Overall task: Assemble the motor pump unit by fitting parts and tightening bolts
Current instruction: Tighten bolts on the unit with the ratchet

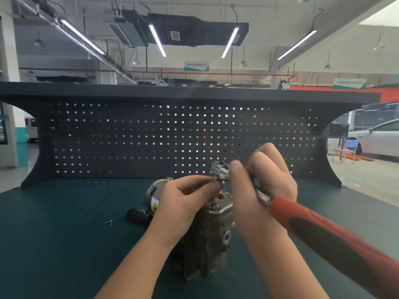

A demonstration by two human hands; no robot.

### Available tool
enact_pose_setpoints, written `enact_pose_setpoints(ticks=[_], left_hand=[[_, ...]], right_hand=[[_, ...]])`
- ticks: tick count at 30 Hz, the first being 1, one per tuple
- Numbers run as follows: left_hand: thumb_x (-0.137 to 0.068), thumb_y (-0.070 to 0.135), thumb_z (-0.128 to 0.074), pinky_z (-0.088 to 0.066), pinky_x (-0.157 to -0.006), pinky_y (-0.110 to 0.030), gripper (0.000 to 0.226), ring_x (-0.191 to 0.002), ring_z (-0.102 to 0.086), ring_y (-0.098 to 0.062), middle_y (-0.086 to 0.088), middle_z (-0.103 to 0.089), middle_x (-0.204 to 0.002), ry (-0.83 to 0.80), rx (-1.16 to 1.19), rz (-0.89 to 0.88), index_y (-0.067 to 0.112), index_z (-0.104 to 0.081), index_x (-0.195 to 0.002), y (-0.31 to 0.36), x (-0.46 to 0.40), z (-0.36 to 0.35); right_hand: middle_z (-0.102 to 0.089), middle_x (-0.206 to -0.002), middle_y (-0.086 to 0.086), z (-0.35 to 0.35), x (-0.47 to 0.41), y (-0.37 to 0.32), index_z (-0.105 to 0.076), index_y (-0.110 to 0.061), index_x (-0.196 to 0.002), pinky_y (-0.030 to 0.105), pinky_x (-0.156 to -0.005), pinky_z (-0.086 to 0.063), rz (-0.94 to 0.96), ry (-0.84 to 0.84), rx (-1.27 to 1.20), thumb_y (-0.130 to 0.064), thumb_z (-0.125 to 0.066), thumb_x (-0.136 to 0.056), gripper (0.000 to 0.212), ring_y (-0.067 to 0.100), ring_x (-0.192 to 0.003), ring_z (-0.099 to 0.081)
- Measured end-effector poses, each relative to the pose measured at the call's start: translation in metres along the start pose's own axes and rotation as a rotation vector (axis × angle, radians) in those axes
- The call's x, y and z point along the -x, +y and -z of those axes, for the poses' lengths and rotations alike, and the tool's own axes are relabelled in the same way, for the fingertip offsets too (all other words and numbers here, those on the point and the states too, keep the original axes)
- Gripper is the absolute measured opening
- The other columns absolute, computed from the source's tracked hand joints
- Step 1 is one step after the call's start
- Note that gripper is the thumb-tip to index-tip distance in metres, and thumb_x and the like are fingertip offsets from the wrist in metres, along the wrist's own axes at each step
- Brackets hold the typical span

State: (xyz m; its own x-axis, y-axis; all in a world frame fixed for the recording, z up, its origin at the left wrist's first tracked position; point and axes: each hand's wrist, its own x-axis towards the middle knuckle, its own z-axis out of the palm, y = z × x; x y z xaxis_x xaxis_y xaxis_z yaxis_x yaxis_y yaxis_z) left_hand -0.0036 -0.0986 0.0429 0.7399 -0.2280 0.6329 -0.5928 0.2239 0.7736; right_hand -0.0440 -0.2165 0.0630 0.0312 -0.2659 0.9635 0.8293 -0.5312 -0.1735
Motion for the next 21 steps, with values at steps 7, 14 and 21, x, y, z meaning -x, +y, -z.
enact_pose_setpoints(ticks=[7,14,21], left_hand=[[-0.061,0.042,-0.077,-0.051,-0.064,-0.015,0.023,-0.071,-0.07,-0.008,0.0,-0.075,-0.075,-0.001,-0.013,0.031,0.027,-0.079,-0.079,0.0,-0.001,0.003],[-0.056,0.039,-0.079,-0.052,-0.066,-0.016,0.026,-0.074,-0.071,-0.008,0.0,-0.075,-0.077,-0.035,0.025,0.05,0.027,-0.078,-0.078,0.002,-0.001,0.006],[-0.071,0.035,-0.081,-0.05,-0.064,-0.015,0.019,-0.069,-0.067,-0.006,0.002,-0.073,-0.073,0.044,-0.048,-0.023,0.024,-0.077,-0.086,0.002,0.004,-0.003]], right_hand=[[-0.041,-0.052,0.003,0.01,-0.01,0.035,-0.039,-0.006,-0.053,0.027,-0.05,-0.043,-0.556,-0.044,-0.463,-0.013,-0.064,-0.079,0.037,0.015,-0.045,-0.051],[-0.055,-0.055,-0.003,0.003,-0.007,0.042,-0.048,-0.016,-0.062,0.017,-0.042,-0.04,-0.959,-0.096,-0.936,-0.021,-0.077,-0.072,0.031,0.01,-0.042,-0.05],[-0.04,-0.049,0.007,0.003,-0.003,0.025,-0.036,-0.012,-0.052,0.02,-0.049,-0.037,-0.497,0.079,-0.344,-0.024,-0.064,-0.08,0.042,0.013,-0.046,-0.042]])
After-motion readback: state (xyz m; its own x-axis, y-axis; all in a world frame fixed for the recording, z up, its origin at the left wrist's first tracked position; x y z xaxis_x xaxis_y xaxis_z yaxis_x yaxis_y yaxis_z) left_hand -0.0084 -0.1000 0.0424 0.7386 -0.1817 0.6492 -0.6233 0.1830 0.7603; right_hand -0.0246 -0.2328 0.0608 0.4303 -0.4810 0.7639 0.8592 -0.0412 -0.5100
